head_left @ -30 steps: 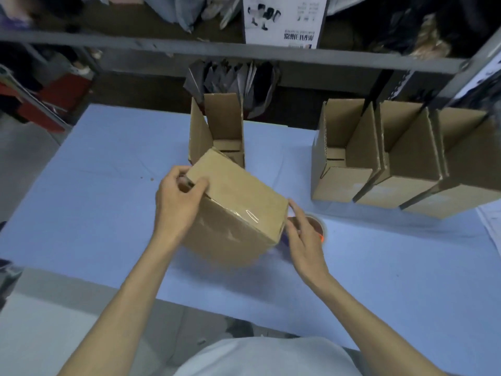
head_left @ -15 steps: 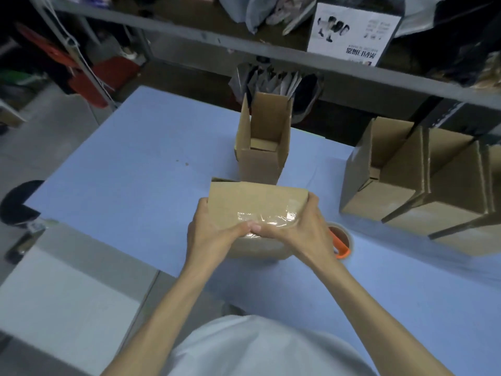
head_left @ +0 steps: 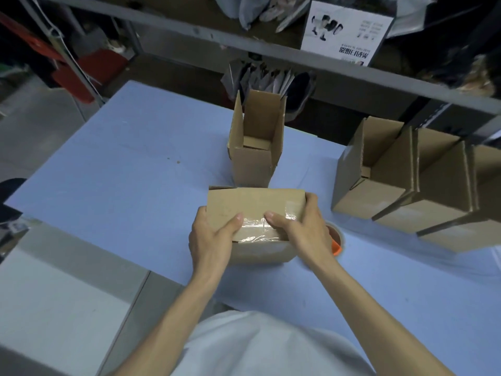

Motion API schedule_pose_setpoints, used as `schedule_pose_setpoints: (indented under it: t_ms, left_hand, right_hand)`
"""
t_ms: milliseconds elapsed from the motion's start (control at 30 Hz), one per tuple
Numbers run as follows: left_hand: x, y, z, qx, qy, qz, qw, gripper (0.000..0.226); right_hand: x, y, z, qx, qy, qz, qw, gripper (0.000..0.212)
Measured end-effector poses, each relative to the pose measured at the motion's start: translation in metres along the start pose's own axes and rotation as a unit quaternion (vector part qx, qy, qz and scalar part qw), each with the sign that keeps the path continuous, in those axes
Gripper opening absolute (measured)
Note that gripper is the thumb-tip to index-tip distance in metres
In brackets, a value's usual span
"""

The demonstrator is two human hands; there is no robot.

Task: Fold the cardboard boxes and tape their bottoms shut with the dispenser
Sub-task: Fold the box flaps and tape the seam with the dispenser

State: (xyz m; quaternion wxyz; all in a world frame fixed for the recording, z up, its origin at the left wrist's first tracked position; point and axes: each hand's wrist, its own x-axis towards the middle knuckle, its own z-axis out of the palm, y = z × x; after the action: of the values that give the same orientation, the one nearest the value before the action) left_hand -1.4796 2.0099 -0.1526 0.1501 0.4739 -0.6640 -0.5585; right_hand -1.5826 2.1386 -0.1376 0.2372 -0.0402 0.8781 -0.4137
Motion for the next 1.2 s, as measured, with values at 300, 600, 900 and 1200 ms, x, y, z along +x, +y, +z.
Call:
schedule_pose_setpoints:
  t_ms: [300, 600, 900, 1200]
  left_hand:
    - [0.016, 0.007, -0.006, 0.017, -0.077, -0.03, 0.996, 0.071]
    - [0.034, 0.005, -0.016, 0.0, -0.129, -0.101, 0.986, 0.084]
    - [0.03, 0.004, -0.005, 0.196, -0.102, 0.302, 0.927, 0.017]
    - [0.046, -0.016, -0.015, 0.337, -0.113, 0.418, 0.836, 0.073]
  right_hand:
    - [0.009, 0.018, -0.008, 0.028, -0.114, -0.025, 0.993, 0.129]
    - [0.015, 0.027, -0.014, -0.03, -0.02, -0.133, 0.99, 0.056]
    - [0.02, 0.009, 0.018, -0.08, 0.044, -0.385, 0.918, 0.013]
    - [0.034, 0.024, 0.008, -0.25, -0.009, -0.489, 0.836, 0.064]
